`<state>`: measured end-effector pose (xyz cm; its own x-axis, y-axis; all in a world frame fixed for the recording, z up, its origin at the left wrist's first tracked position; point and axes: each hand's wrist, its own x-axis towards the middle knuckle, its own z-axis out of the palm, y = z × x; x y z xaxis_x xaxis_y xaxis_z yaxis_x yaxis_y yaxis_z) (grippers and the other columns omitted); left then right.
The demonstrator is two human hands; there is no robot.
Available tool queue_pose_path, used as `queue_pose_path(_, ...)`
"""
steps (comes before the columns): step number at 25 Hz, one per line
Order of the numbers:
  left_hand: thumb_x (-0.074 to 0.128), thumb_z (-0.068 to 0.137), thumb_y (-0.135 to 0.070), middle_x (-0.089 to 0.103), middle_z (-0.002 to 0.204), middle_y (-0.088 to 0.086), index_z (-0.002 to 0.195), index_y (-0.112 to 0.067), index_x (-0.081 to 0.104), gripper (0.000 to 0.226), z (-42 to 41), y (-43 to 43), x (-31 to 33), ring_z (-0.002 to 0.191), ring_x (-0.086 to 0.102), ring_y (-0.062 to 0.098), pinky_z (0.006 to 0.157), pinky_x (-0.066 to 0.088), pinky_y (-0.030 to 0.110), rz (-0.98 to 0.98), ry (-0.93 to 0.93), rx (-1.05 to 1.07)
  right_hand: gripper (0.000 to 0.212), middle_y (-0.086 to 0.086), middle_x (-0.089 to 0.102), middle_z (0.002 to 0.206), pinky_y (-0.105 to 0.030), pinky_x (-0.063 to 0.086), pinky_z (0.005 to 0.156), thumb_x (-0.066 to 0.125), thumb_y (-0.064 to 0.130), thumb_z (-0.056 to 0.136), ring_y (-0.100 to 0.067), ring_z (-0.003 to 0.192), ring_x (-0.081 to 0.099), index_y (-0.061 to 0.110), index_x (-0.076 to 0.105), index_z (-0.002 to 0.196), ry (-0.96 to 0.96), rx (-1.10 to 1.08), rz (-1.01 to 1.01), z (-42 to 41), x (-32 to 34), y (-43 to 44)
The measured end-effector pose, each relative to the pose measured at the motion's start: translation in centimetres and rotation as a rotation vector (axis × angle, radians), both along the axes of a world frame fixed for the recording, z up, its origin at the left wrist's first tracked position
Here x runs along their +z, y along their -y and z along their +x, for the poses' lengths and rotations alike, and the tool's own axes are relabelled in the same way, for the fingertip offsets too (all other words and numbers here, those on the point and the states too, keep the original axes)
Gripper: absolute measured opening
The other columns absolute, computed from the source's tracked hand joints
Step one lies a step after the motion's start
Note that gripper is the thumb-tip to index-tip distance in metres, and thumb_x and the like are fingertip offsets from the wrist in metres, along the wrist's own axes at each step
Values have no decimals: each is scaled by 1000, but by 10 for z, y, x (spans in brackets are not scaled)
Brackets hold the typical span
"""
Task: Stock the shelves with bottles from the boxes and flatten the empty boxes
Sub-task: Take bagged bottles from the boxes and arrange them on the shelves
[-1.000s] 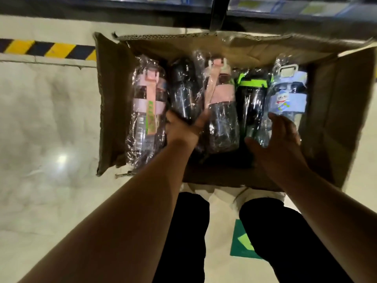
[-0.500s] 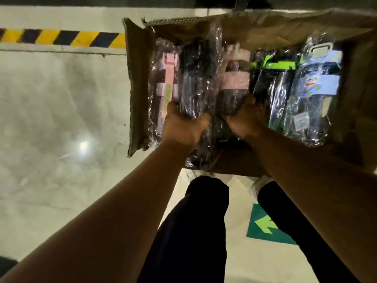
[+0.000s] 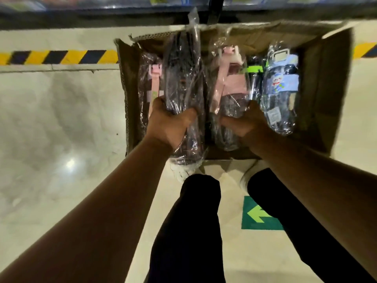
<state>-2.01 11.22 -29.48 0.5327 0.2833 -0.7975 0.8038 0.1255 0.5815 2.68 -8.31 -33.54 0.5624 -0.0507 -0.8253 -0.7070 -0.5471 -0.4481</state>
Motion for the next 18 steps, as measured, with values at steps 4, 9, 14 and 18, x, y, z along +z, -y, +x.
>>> queue_pose_path(4, 84, 66, -27, 71, 105, 12, 125, -3, 54, 71, 11, 23, 93, 79, 73, 24, 58, 57, 30, -59, 32, -10, 91, -8, 63, 122, -29, 52, 64, 84, 49, 53, -23, 93, 65, 19, 47, 130, 39, -143, 111, -3, 120, 28)
queue_pose_path(9, 77, 81, -7, 74, 103, 9, 125, -1, 57, 48, 13, 43, 268, 90, 74, 21, 72, 58, 31, -139, 235, -130, 98, 3, 63, 124, -39, 54, 96, 91, 52, 53, -14, 112, 64, 24, 45, 135, 193, -221, 163, -15, 314, 46)
queue_pose_path(14, 81, 81, -31, 72, 117, 2, 130, -17, 56, 56, 6, 57, 454, 105, 70, 16, 90, 56, 37, -79, 351, -212, 58, -4, 72, 104, -31, 56, 78, 80, 8, 69, -16, 93, 71, 9, 57, 123, 402, -307, 382, -31, 493, 48)
queue_pose_path(18, 84, 56, -41, 72, 113, -5, 123, -32, 55, 74, -4, 82, 566, 105, 69, 16, 91, 54, 38, -7, 499, -160, 59, 5, 68, 102, -15, 52, 67, 75, -6, 79, 2, 84, 69, 15, 48, 126, 509, -256, 518, -40, 599, 74)
